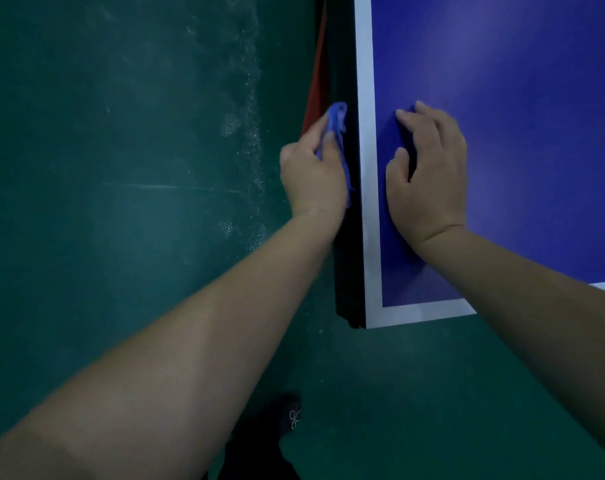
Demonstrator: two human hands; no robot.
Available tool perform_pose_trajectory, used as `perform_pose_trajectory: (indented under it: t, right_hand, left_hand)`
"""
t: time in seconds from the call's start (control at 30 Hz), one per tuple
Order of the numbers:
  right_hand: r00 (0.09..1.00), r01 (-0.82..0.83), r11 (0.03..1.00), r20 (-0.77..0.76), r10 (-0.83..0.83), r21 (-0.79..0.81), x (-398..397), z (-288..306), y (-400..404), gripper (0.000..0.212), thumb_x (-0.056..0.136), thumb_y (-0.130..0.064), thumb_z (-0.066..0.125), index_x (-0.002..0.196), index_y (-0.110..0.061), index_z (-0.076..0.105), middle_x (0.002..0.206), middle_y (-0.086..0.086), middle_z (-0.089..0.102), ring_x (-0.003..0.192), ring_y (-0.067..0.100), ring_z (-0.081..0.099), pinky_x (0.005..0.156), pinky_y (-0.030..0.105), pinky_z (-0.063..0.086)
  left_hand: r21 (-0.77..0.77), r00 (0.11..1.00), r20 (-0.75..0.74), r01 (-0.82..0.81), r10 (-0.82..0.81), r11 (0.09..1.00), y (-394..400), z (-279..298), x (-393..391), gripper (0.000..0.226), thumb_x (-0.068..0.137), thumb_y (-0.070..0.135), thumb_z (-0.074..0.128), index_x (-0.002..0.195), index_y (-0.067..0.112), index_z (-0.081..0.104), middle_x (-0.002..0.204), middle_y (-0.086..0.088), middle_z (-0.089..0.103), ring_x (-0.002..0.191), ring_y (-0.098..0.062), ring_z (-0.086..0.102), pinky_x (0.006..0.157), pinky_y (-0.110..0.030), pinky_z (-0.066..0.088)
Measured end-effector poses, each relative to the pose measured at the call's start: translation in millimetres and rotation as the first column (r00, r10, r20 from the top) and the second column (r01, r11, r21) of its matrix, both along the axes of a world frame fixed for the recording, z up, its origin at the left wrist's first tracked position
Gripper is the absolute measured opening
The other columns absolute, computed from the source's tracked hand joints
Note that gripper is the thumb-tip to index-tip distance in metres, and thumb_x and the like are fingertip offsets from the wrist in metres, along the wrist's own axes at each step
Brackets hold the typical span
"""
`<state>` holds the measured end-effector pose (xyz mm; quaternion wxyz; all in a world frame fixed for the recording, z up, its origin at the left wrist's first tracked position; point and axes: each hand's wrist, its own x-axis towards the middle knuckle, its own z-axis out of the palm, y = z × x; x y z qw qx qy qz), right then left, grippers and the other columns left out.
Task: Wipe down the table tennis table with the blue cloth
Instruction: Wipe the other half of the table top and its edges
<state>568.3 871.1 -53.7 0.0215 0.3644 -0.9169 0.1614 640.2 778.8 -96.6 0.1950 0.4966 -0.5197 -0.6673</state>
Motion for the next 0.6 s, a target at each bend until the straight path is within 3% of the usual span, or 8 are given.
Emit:
perform_pose_trajectory:
  t: [0.13,0.23,0.4,0.47,0.6]
  right_hand:
    - [1.000,-0.005,1.000,0.006,0.005,0.005,1,0,0,0.044,0.091,-0.013,0.044,0.134,-0.014,0.052,0.143,0.006,0.043,0.132,0.021,0.037,0.107,0.019,0.025]
    - [1.000,-0.007,1.000,0.007,0.007,0.013,1,1,1,0.043,0.091,-0.013,0.045,0.134,-0.013,0.052,0.143,0.007,0.043,0.132,0.022,0.037,0.109,0.024,0.028]
    - [1.000,-0.003,1.000,0.016,0.003,0.005,2,2,0,0.042,0.092,-0.015,0.047,0.133,-0.012,0.053,0.142,0.008,0.044,0.131,0.022,0.039,0.108,0.024,0.027]
    - [1.000,-0.008,1.000,0.012,0.008,-0.003,2,2,1,0.041,0.092,-0.017,0.048,0.132,-0.011,0.054,0.141,0.008,0.045,0.130,0.023,0.039,0.108,0.023,0.026]
    - [1.000,-0.011,1.000,0.021,0.011,-0.012,2,2,1,0.040,0.093,-0.022,0.049,0.131,-0.011,0.054,0.141,0.008,0.045,0.131,0.023,0.040,0.109,0.025,0.027]
  left_hand:
    - [0.219,0.998,0.059,-0.014,0.001,0.976,16,-12,14,0.033,0.101,0.018,0.046,0.131,0.018,0.063,0.115,-0.006,0.069,0.098,-0.015,0.066,0.090,-0.026,0.051]
    - [0.096,0.999,0.035,-0.020,0.016,0.995,45,3,38,0.033,0.100,0.016,0.050,0.130,0.016,0.063,0.115,-0.014,0.063,0.098,-0.019,0.064,0.093,-0.032,0.050]
    - [-0.069,0.998,-0.061,0.011,-0.015,0.998,-5,6,-4,0.034,0.101,0.020,0.048,0.133,0.020,0.060,0.122,-0.008,0.061,0.104,-0.009,0.060,0.098,-0.021,0.045]
    - [-0.032,0.999,-0.020,0.041,-0.041,0.999,-28,0,-22,0.035,0.103,0.023,0.046,0.135,0.022,0.058,0.126,-0.005,0.060,0.101,-0.005,0.058,0.092,-0.014,0.043]
    - [0.113,0.999,0.029,0.027,-0.031,0.993,-25,-8,-21,0.034,0.103,0.021,0.044,0.134,0.019,0.059,0.120,0.000,0.067,0.105,-0.013,0.064,0.096,-0.029,0.049]
